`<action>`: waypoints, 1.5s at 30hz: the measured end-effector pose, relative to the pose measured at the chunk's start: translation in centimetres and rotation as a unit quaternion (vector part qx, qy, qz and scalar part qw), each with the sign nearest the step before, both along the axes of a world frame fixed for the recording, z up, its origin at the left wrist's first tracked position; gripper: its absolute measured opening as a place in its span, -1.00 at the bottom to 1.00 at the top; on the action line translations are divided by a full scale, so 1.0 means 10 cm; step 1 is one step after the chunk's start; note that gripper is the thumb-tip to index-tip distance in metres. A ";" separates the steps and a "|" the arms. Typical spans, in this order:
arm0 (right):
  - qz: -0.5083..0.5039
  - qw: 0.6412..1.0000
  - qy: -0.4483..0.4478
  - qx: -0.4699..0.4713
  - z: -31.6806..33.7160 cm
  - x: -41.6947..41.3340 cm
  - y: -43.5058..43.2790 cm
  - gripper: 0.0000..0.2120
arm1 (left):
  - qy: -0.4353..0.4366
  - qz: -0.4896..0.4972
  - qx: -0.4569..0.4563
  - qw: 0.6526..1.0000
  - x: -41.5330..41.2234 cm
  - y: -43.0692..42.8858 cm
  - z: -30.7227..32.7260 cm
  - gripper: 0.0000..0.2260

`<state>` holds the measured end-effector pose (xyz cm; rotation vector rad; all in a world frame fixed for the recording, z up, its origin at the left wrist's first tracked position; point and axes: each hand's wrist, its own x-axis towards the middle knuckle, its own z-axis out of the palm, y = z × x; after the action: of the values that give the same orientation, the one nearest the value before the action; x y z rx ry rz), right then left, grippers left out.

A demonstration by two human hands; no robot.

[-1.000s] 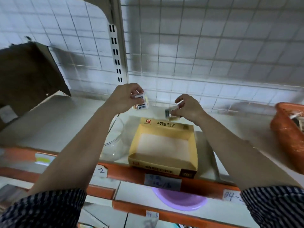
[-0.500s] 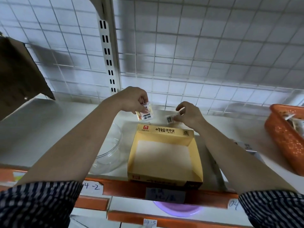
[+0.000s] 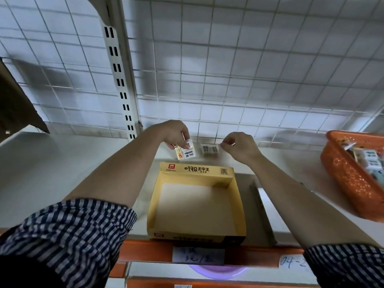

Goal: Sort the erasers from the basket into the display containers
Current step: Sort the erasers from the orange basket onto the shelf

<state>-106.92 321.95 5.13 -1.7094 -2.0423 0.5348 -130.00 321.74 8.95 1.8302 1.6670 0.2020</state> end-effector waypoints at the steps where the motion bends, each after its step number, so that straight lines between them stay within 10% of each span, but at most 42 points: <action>1: -0.004 1.000 0.003 0.003 0.03 0.05 -0.01 -0.89 | 0.013 -0.001 0.002 1.000 0.01 0.02 -0.04 -0.77; 8: -0.020 0.998 0.027 0.050 0.27 0.29 -0.20 -0.87 | 0.112 -0.012 0.077 0.991 0.14 0.05 -0.05 -0.70; 20: -0.100 0.970 0.070 0.209 0.74 1.39 -0.73 -0.83 | -0.047 -0.062 0.400 0.913 1.72 -0.36 0.56 -0.90; 33: -0.084 0.989 -0.047 0.112 0.95 3.46 -0.86 -0.84 | -0.096 -0.096 0.385 0.913 3.61 -0.53 0.35 -0.91; 45: 0.054 0.978 -0.199 0.025 0.66 3.64 -0.39 -0.62 | -0.092 -0.001 0.376 0.922 3.91 -0.53 0.05 -0.89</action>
<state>-70.56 318.08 11.69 -1.7939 -2.4110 0.1773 -90.92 316.42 9.41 2.2486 1.5601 1.1090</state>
